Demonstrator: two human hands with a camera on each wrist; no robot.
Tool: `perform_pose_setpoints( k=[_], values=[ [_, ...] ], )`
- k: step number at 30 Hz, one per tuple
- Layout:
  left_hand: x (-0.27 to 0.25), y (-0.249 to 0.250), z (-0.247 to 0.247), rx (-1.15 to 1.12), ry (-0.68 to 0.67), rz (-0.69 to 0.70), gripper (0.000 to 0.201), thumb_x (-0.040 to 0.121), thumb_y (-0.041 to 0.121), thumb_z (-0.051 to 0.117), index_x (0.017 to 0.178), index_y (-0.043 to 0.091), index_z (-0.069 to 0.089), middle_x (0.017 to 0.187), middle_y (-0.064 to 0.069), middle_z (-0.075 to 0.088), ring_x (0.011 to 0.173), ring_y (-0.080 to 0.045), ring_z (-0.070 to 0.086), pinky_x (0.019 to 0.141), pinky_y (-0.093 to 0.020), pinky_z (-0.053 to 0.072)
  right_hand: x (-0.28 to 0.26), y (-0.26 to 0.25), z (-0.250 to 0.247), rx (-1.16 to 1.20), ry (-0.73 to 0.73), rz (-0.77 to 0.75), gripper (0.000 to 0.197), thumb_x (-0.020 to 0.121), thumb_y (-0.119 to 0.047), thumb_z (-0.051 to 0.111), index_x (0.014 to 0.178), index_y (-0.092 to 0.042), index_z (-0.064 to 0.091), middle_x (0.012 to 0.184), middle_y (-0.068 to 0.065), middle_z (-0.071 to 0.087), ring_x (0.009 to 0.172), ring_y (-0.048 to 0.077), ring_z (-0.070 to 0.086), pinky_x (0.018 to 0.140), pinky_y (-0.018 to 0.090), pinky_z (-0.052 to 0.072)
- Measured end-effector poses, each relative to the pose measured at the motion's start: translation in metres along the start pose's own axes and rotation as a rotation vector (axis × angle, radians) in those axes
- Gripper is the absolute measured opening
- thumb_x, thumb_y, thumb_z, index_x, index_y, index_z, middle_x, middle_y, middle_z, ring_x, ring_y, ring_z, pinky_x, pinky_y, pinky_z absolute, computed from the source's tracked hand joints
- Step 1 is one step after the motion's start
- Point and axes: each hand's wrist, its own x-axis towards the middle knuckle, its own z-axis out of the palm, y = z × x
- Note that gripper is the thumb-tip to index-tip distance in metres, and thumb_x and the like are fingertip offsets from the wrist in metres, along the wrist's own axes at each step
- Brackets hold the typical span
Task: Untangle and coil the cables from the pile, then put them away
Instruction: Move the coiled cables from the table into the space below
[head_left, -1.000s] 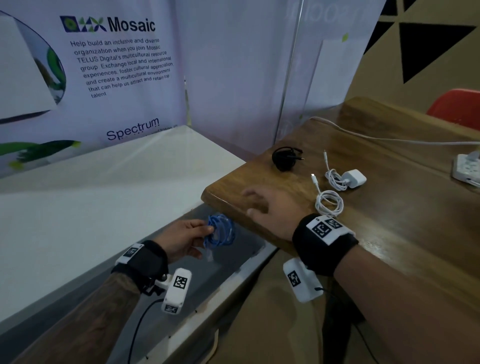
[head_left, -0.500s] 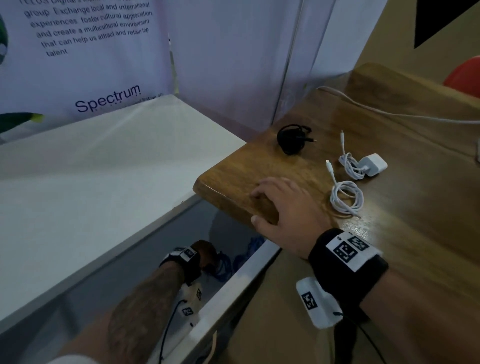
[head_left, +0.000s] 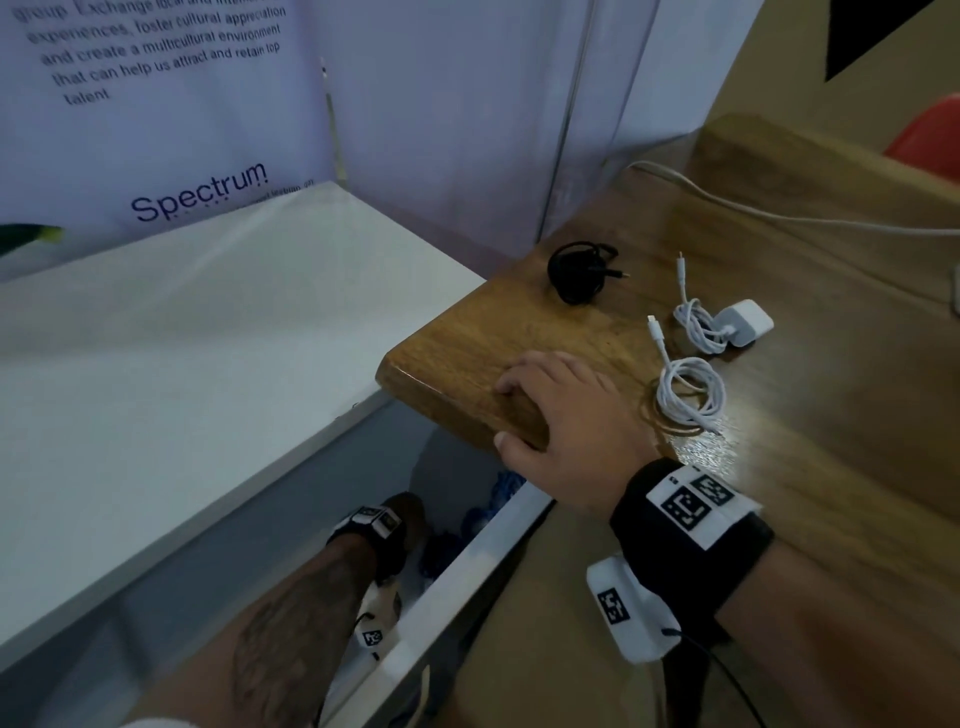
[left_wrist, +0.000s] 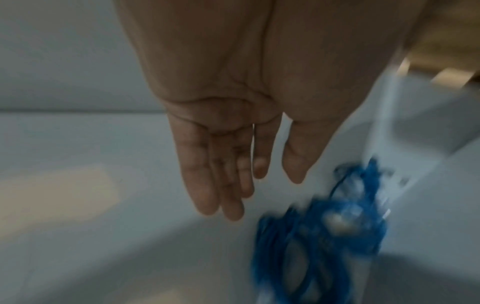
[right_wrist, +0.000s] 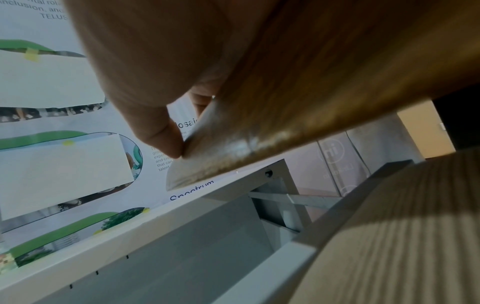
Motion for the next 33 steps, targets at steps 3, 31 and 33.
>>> perform_pose_setpoints(
  k=[3,31,33],
  values=[
    [-0.058,0.031,-0.040,-0.208,0.068,0.067,0.034,0.095,0.031,0.059,0.114,0.004,0.068,0.113,-0.011,0.069,0.103,-0.026,0.068,0.077,-0.031,0.054,-0.001,-0.002,-0.003,-0.003,0.002,-0.002,0.042,0.087,-0.048,0.059,0.127,-0.037,0.050,0.145,-0.016,0.041,0.141,0.013,0.026,0.113,0.035,0.019],
    [-0.287,0.088,-0.124,-0.873,0.123,0.626,0.056,0.085,0.056,0.060,0.103,0.004,0.069,0.094,-0.015,0.075,0.087,-0.031,0.073,0.071,-0.037,0.052,-0.037,-0.021,-0.032,0.229,0.102,-0.027,0.021,0.079,-0.016,0.076,0.075,-0.024,0.057,0.115,-0.004,0.060,0.100,0.016,0.058,0.087,0.035,0.051],
    [-0.285,0.075,-0.121,-0.992,0.115,0.663,0.039,0.090,0.043,0.062,0.101,0.006,0.069,0.096,-0.016,0.075,0.083,-0.028,0.071,0.067,-0.034,0.050,-0.034,-0.031,-0.019,0.232,0.098,-0.092,0.020,0.078,-0.015,0.075,0.077,-0.022,0.057,0.112,-0.003,0.060,0.099,0.017,0.057,0.085,0.040,0.052]
  ],
)
